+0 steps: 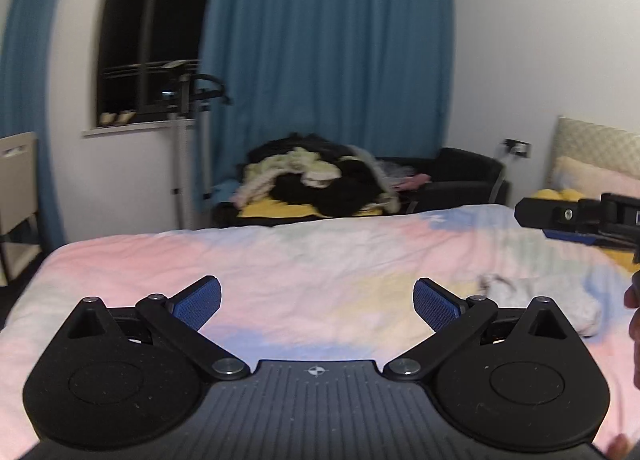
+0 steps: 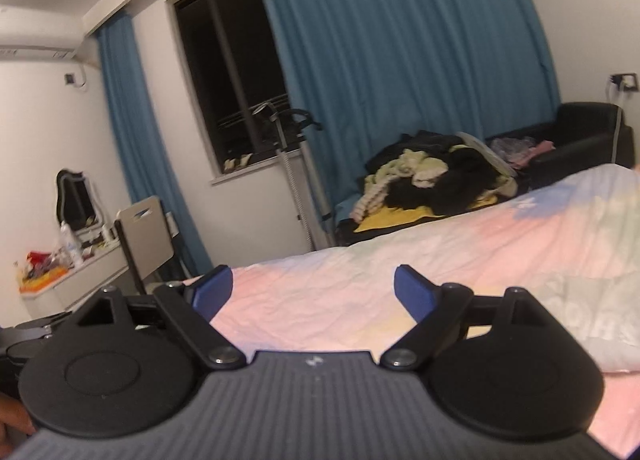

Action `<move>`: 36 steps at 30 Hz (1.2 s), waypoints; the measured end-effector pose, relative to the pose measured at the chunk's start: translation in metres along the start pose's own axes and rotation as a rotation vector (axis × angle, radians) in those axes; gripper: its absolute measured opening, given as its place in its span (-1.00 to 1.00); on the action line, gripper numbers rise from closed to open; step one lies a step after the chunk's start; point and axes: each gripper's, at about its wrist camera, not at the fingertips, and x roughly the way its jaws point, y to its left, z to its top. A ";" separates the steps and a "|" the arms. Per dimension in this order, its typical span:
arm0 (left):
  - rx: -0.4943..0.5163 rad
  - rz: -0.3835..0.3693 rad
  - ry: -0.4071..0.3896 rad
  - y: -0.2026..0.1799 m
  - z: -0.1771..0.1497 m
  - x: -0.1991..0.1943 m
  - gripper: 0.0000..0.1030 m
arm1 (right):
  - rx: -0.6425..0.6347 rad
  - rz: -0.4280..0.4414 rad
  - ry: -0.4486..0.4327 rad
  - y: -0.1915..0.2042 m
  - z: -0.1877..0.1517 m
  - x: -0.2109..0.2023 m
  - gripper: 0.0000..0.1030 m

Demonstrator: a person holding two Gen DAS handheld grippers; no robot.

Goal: Fold clothes

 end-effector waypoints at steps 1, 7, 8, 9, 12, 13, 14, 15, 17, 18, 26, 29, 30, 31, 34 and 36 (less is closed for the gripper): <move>-0.015 0.008 -0.001 0.003 -0.004 -0.001 0.99 | -0.015 0.009 0.003 0.004 -0.001 0.004 0.73; -0.103 0.018 0.029 0.012 -0.026 0.003 0.99 | -0.088 0.017 0.005 0.009 -0.018 0.024 0.75; -0.114 -0.010 0.040 0.013 -0.029 0.003 0.99 | -0.087 0.017 0.003 0.007 -0.023 0.025 0.75; -0.123 -0.022 0.036 0.012 -0.033 0.003 0.99 | -0.079 0.013 0.002 0.003 -0.027 0.026 0.75; -0.133 0.012 0.029 0.011 -0.041 0.007 0.99 | -0.056 -0.008 0.013 -0.011 -0.043 0.026 0.75; -0.138 0.017 0.027 0.011 -0.042 0.009 0.99 | -0.061 -0.020 0.016 -0.014 -0.048 0.025 0.75; -0.144 0.024 0.015 0.010 -0.043 0.009 0.99 | -0.069 -0.035 0.018 -0.017 -0.054 0.024 0.75; -0.150 0.031 0.003 0.009 -0.044 0.010 0.99 | -0.077 -0.046 0.024 -0.020 -0.059 0.023 0.75; -0.149 0.046 -0.018 0.006 -0.046 0.011 0.99 | -0.066 -0.052 0.044 -0.030 -0.069 0.025 0.75; -0.144 0.055 -0.026 0.005 -0.047 0.011 0.99 | -0.064 -0.061 0.045 -0.032 -0.071 0.026 0.75; -0.022 0.113 -0.036 -0.014 -0.061 0.023 1.00 | -0.085 -0.105 0.033 -0.043 -0.081 0.027 0.82; -0.011 0.113 -0.031 -0.015 -0.061 0.027 1.00 | -0.093 -0.122 0.040 -0.047 -0.083 0.029 0.83; -0.008 0.113 -0.031 -0.016 -0.061 0.028 1.00 | -0.087 -0.121 0.039 -0.048 -0.084 0.029 0.83; -0.007 0.114 -0.030 -0.016 -0.062 0.028 1.00 | -0.077 -0.118 0.038 -0.050 -0.083 0.028 0.87; -0.002 0.116 -0.028 -0.016 -0.063 0.027 1.00 | -0.074 -0.118 0.029 -0.051 -0.084 0.027 1.00; 0.000 0.118 -0.028 -0.015 -0.064 0.027 1.00 | -0.079 -0.117 0.023 -0.050 -0.085 0.026 1.00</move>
